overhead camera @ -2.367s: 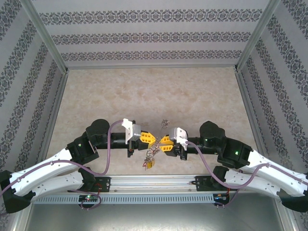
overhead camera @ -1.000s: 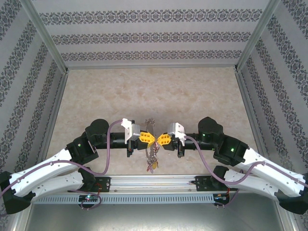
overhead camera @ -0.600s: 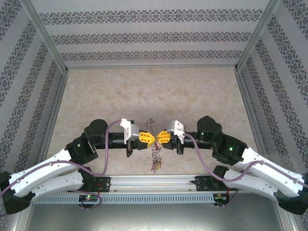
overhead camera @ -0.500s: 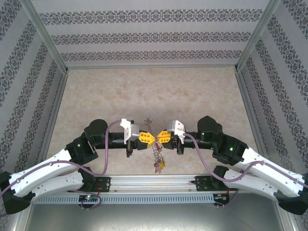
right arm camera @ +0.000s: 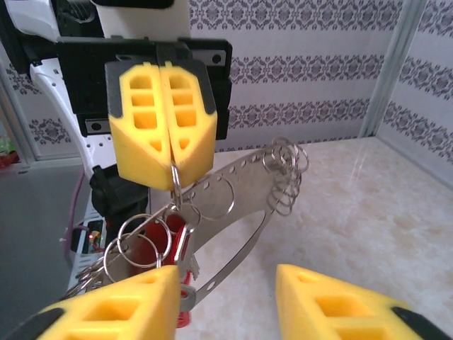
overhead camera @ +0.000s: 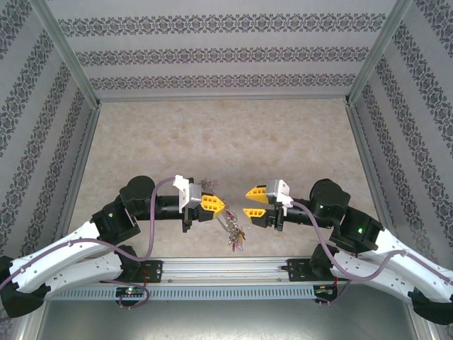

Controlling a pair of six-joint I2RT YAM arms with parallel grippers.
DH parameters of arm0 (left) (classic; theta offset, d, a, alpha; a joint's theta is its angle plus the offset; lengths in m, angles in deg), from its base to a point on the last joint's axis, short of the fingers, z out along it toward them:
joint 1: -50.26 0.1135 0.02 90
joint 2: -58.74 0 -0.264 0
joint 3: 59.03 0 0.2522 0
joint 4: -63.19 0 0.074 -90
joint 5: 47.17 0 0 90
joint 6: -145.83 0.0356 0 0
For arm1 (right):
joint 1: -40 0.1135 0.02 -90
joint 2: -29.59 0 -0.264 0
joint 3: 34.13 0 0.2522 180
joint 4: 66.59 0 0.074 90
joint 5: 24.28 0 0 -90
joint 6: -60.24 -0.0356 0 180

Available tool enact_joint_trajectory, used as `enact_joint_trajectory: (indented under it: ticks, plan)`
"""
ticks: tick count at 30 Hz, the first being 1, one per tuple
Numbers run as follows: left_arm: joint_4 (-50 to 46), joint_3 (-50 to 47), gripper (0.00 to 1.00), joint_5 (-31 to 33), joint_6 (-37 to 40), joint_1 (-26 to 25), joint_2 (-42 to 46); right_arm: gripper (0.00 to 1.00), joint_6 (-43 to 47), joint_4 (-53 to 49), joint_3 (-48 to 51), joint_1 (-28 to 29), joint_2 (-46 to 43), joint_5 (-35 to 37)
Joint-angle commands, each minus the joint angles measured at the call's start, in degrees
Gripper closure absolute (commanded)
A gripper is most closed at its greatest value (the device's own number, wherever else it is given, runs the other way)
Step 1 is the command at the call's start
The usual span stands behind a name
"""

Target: Put the keys on the keyring

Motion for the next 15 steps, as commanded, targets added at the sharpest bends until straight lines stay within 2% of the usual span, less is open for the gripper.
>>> enact_joint_trajectory:
  ticks: [1,4,8,15]
  plan:
    - [-7.3,3.8,1.0,3.2,1.2,0.5,1.1,0.53,-1.2,-0.6,1.0,-0.4,0.7,3.2]
    - [-13.8,4.3,1.0,6.4,0.4,0.5,1.4,0.49,-1.9,-0.5,1.7,-0.2,2.1,6.0]
    - [-16.9,3.0,1.0,9.2,-1.0,0.5,2.7,0.43,-2.9,0.9,2.7,-0.2,3.8,5.1]
    - [-26.9,3.6,1.0,17.1,-1.9,0.5,-1.0,0.37,-5.6,1.9,4.7,-0.1,3.9,7.1]
